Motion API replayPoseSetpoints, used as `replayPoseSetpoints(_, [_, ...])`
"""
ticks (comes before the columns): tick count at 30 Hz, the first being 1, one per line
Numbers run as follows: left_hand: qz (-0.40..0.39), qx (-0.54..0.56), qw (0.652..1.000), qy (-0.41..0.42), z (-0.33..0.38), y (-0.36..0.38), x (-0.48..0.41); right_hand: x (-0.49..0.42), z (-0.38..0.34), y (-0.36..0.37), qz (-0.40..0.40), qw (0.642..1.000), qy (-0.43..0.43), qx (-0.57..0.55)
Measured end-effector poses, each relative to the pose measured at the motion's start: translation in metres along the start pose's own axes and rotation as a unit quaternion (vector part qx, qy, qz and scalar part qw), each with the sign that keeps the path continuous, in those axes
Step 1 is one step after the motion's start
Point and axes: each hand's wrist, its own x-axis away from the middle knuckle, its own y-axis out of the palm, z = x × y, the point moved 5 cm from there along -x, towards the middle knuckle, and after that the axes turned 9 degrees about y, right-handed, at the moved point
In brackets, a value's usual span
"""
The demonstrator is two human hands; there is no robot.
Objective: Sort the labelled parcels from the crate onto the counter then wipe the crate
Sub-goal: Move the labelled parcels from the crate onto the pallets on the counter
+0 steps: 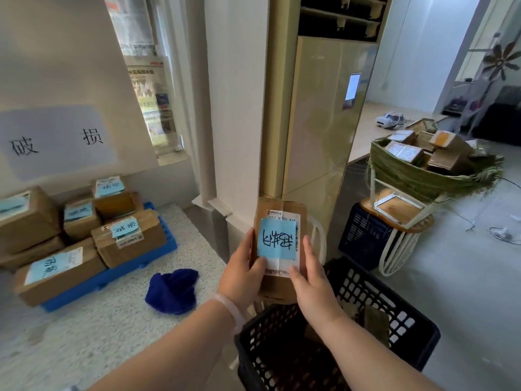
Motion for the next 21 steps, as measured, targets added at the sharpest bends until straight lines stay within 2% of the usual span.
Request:
replayPoseSetpoints(5, [-0.023,0.005,1.0,0.016,-0.002,-0.028,-0.005,-0.006,-0.014,0.023,0.007,1.0,0.002,-0.008])
replayPoseSetpoints(10, [-0.027,-0.138,0.987,0.075,-0.003,-0.068,-0.007,-0.003,-0.03,0.056,0.0,1.0,-0.015,-0.015])
replayPoseSetpoints(16, [0.001,-0.248,0.963,0.11,-0.01,-0.111,-0.008,0.0,-0.044,0.097,-0.008,1.0,-0.003,-0.027])
replayPoseSetpoints(21, [-0.019,-0.301,0.947,0.113,-0.01,-0.13,-0.015,0.007,-0.051,0.123,-0.021,0.999,0.003,-0.037])
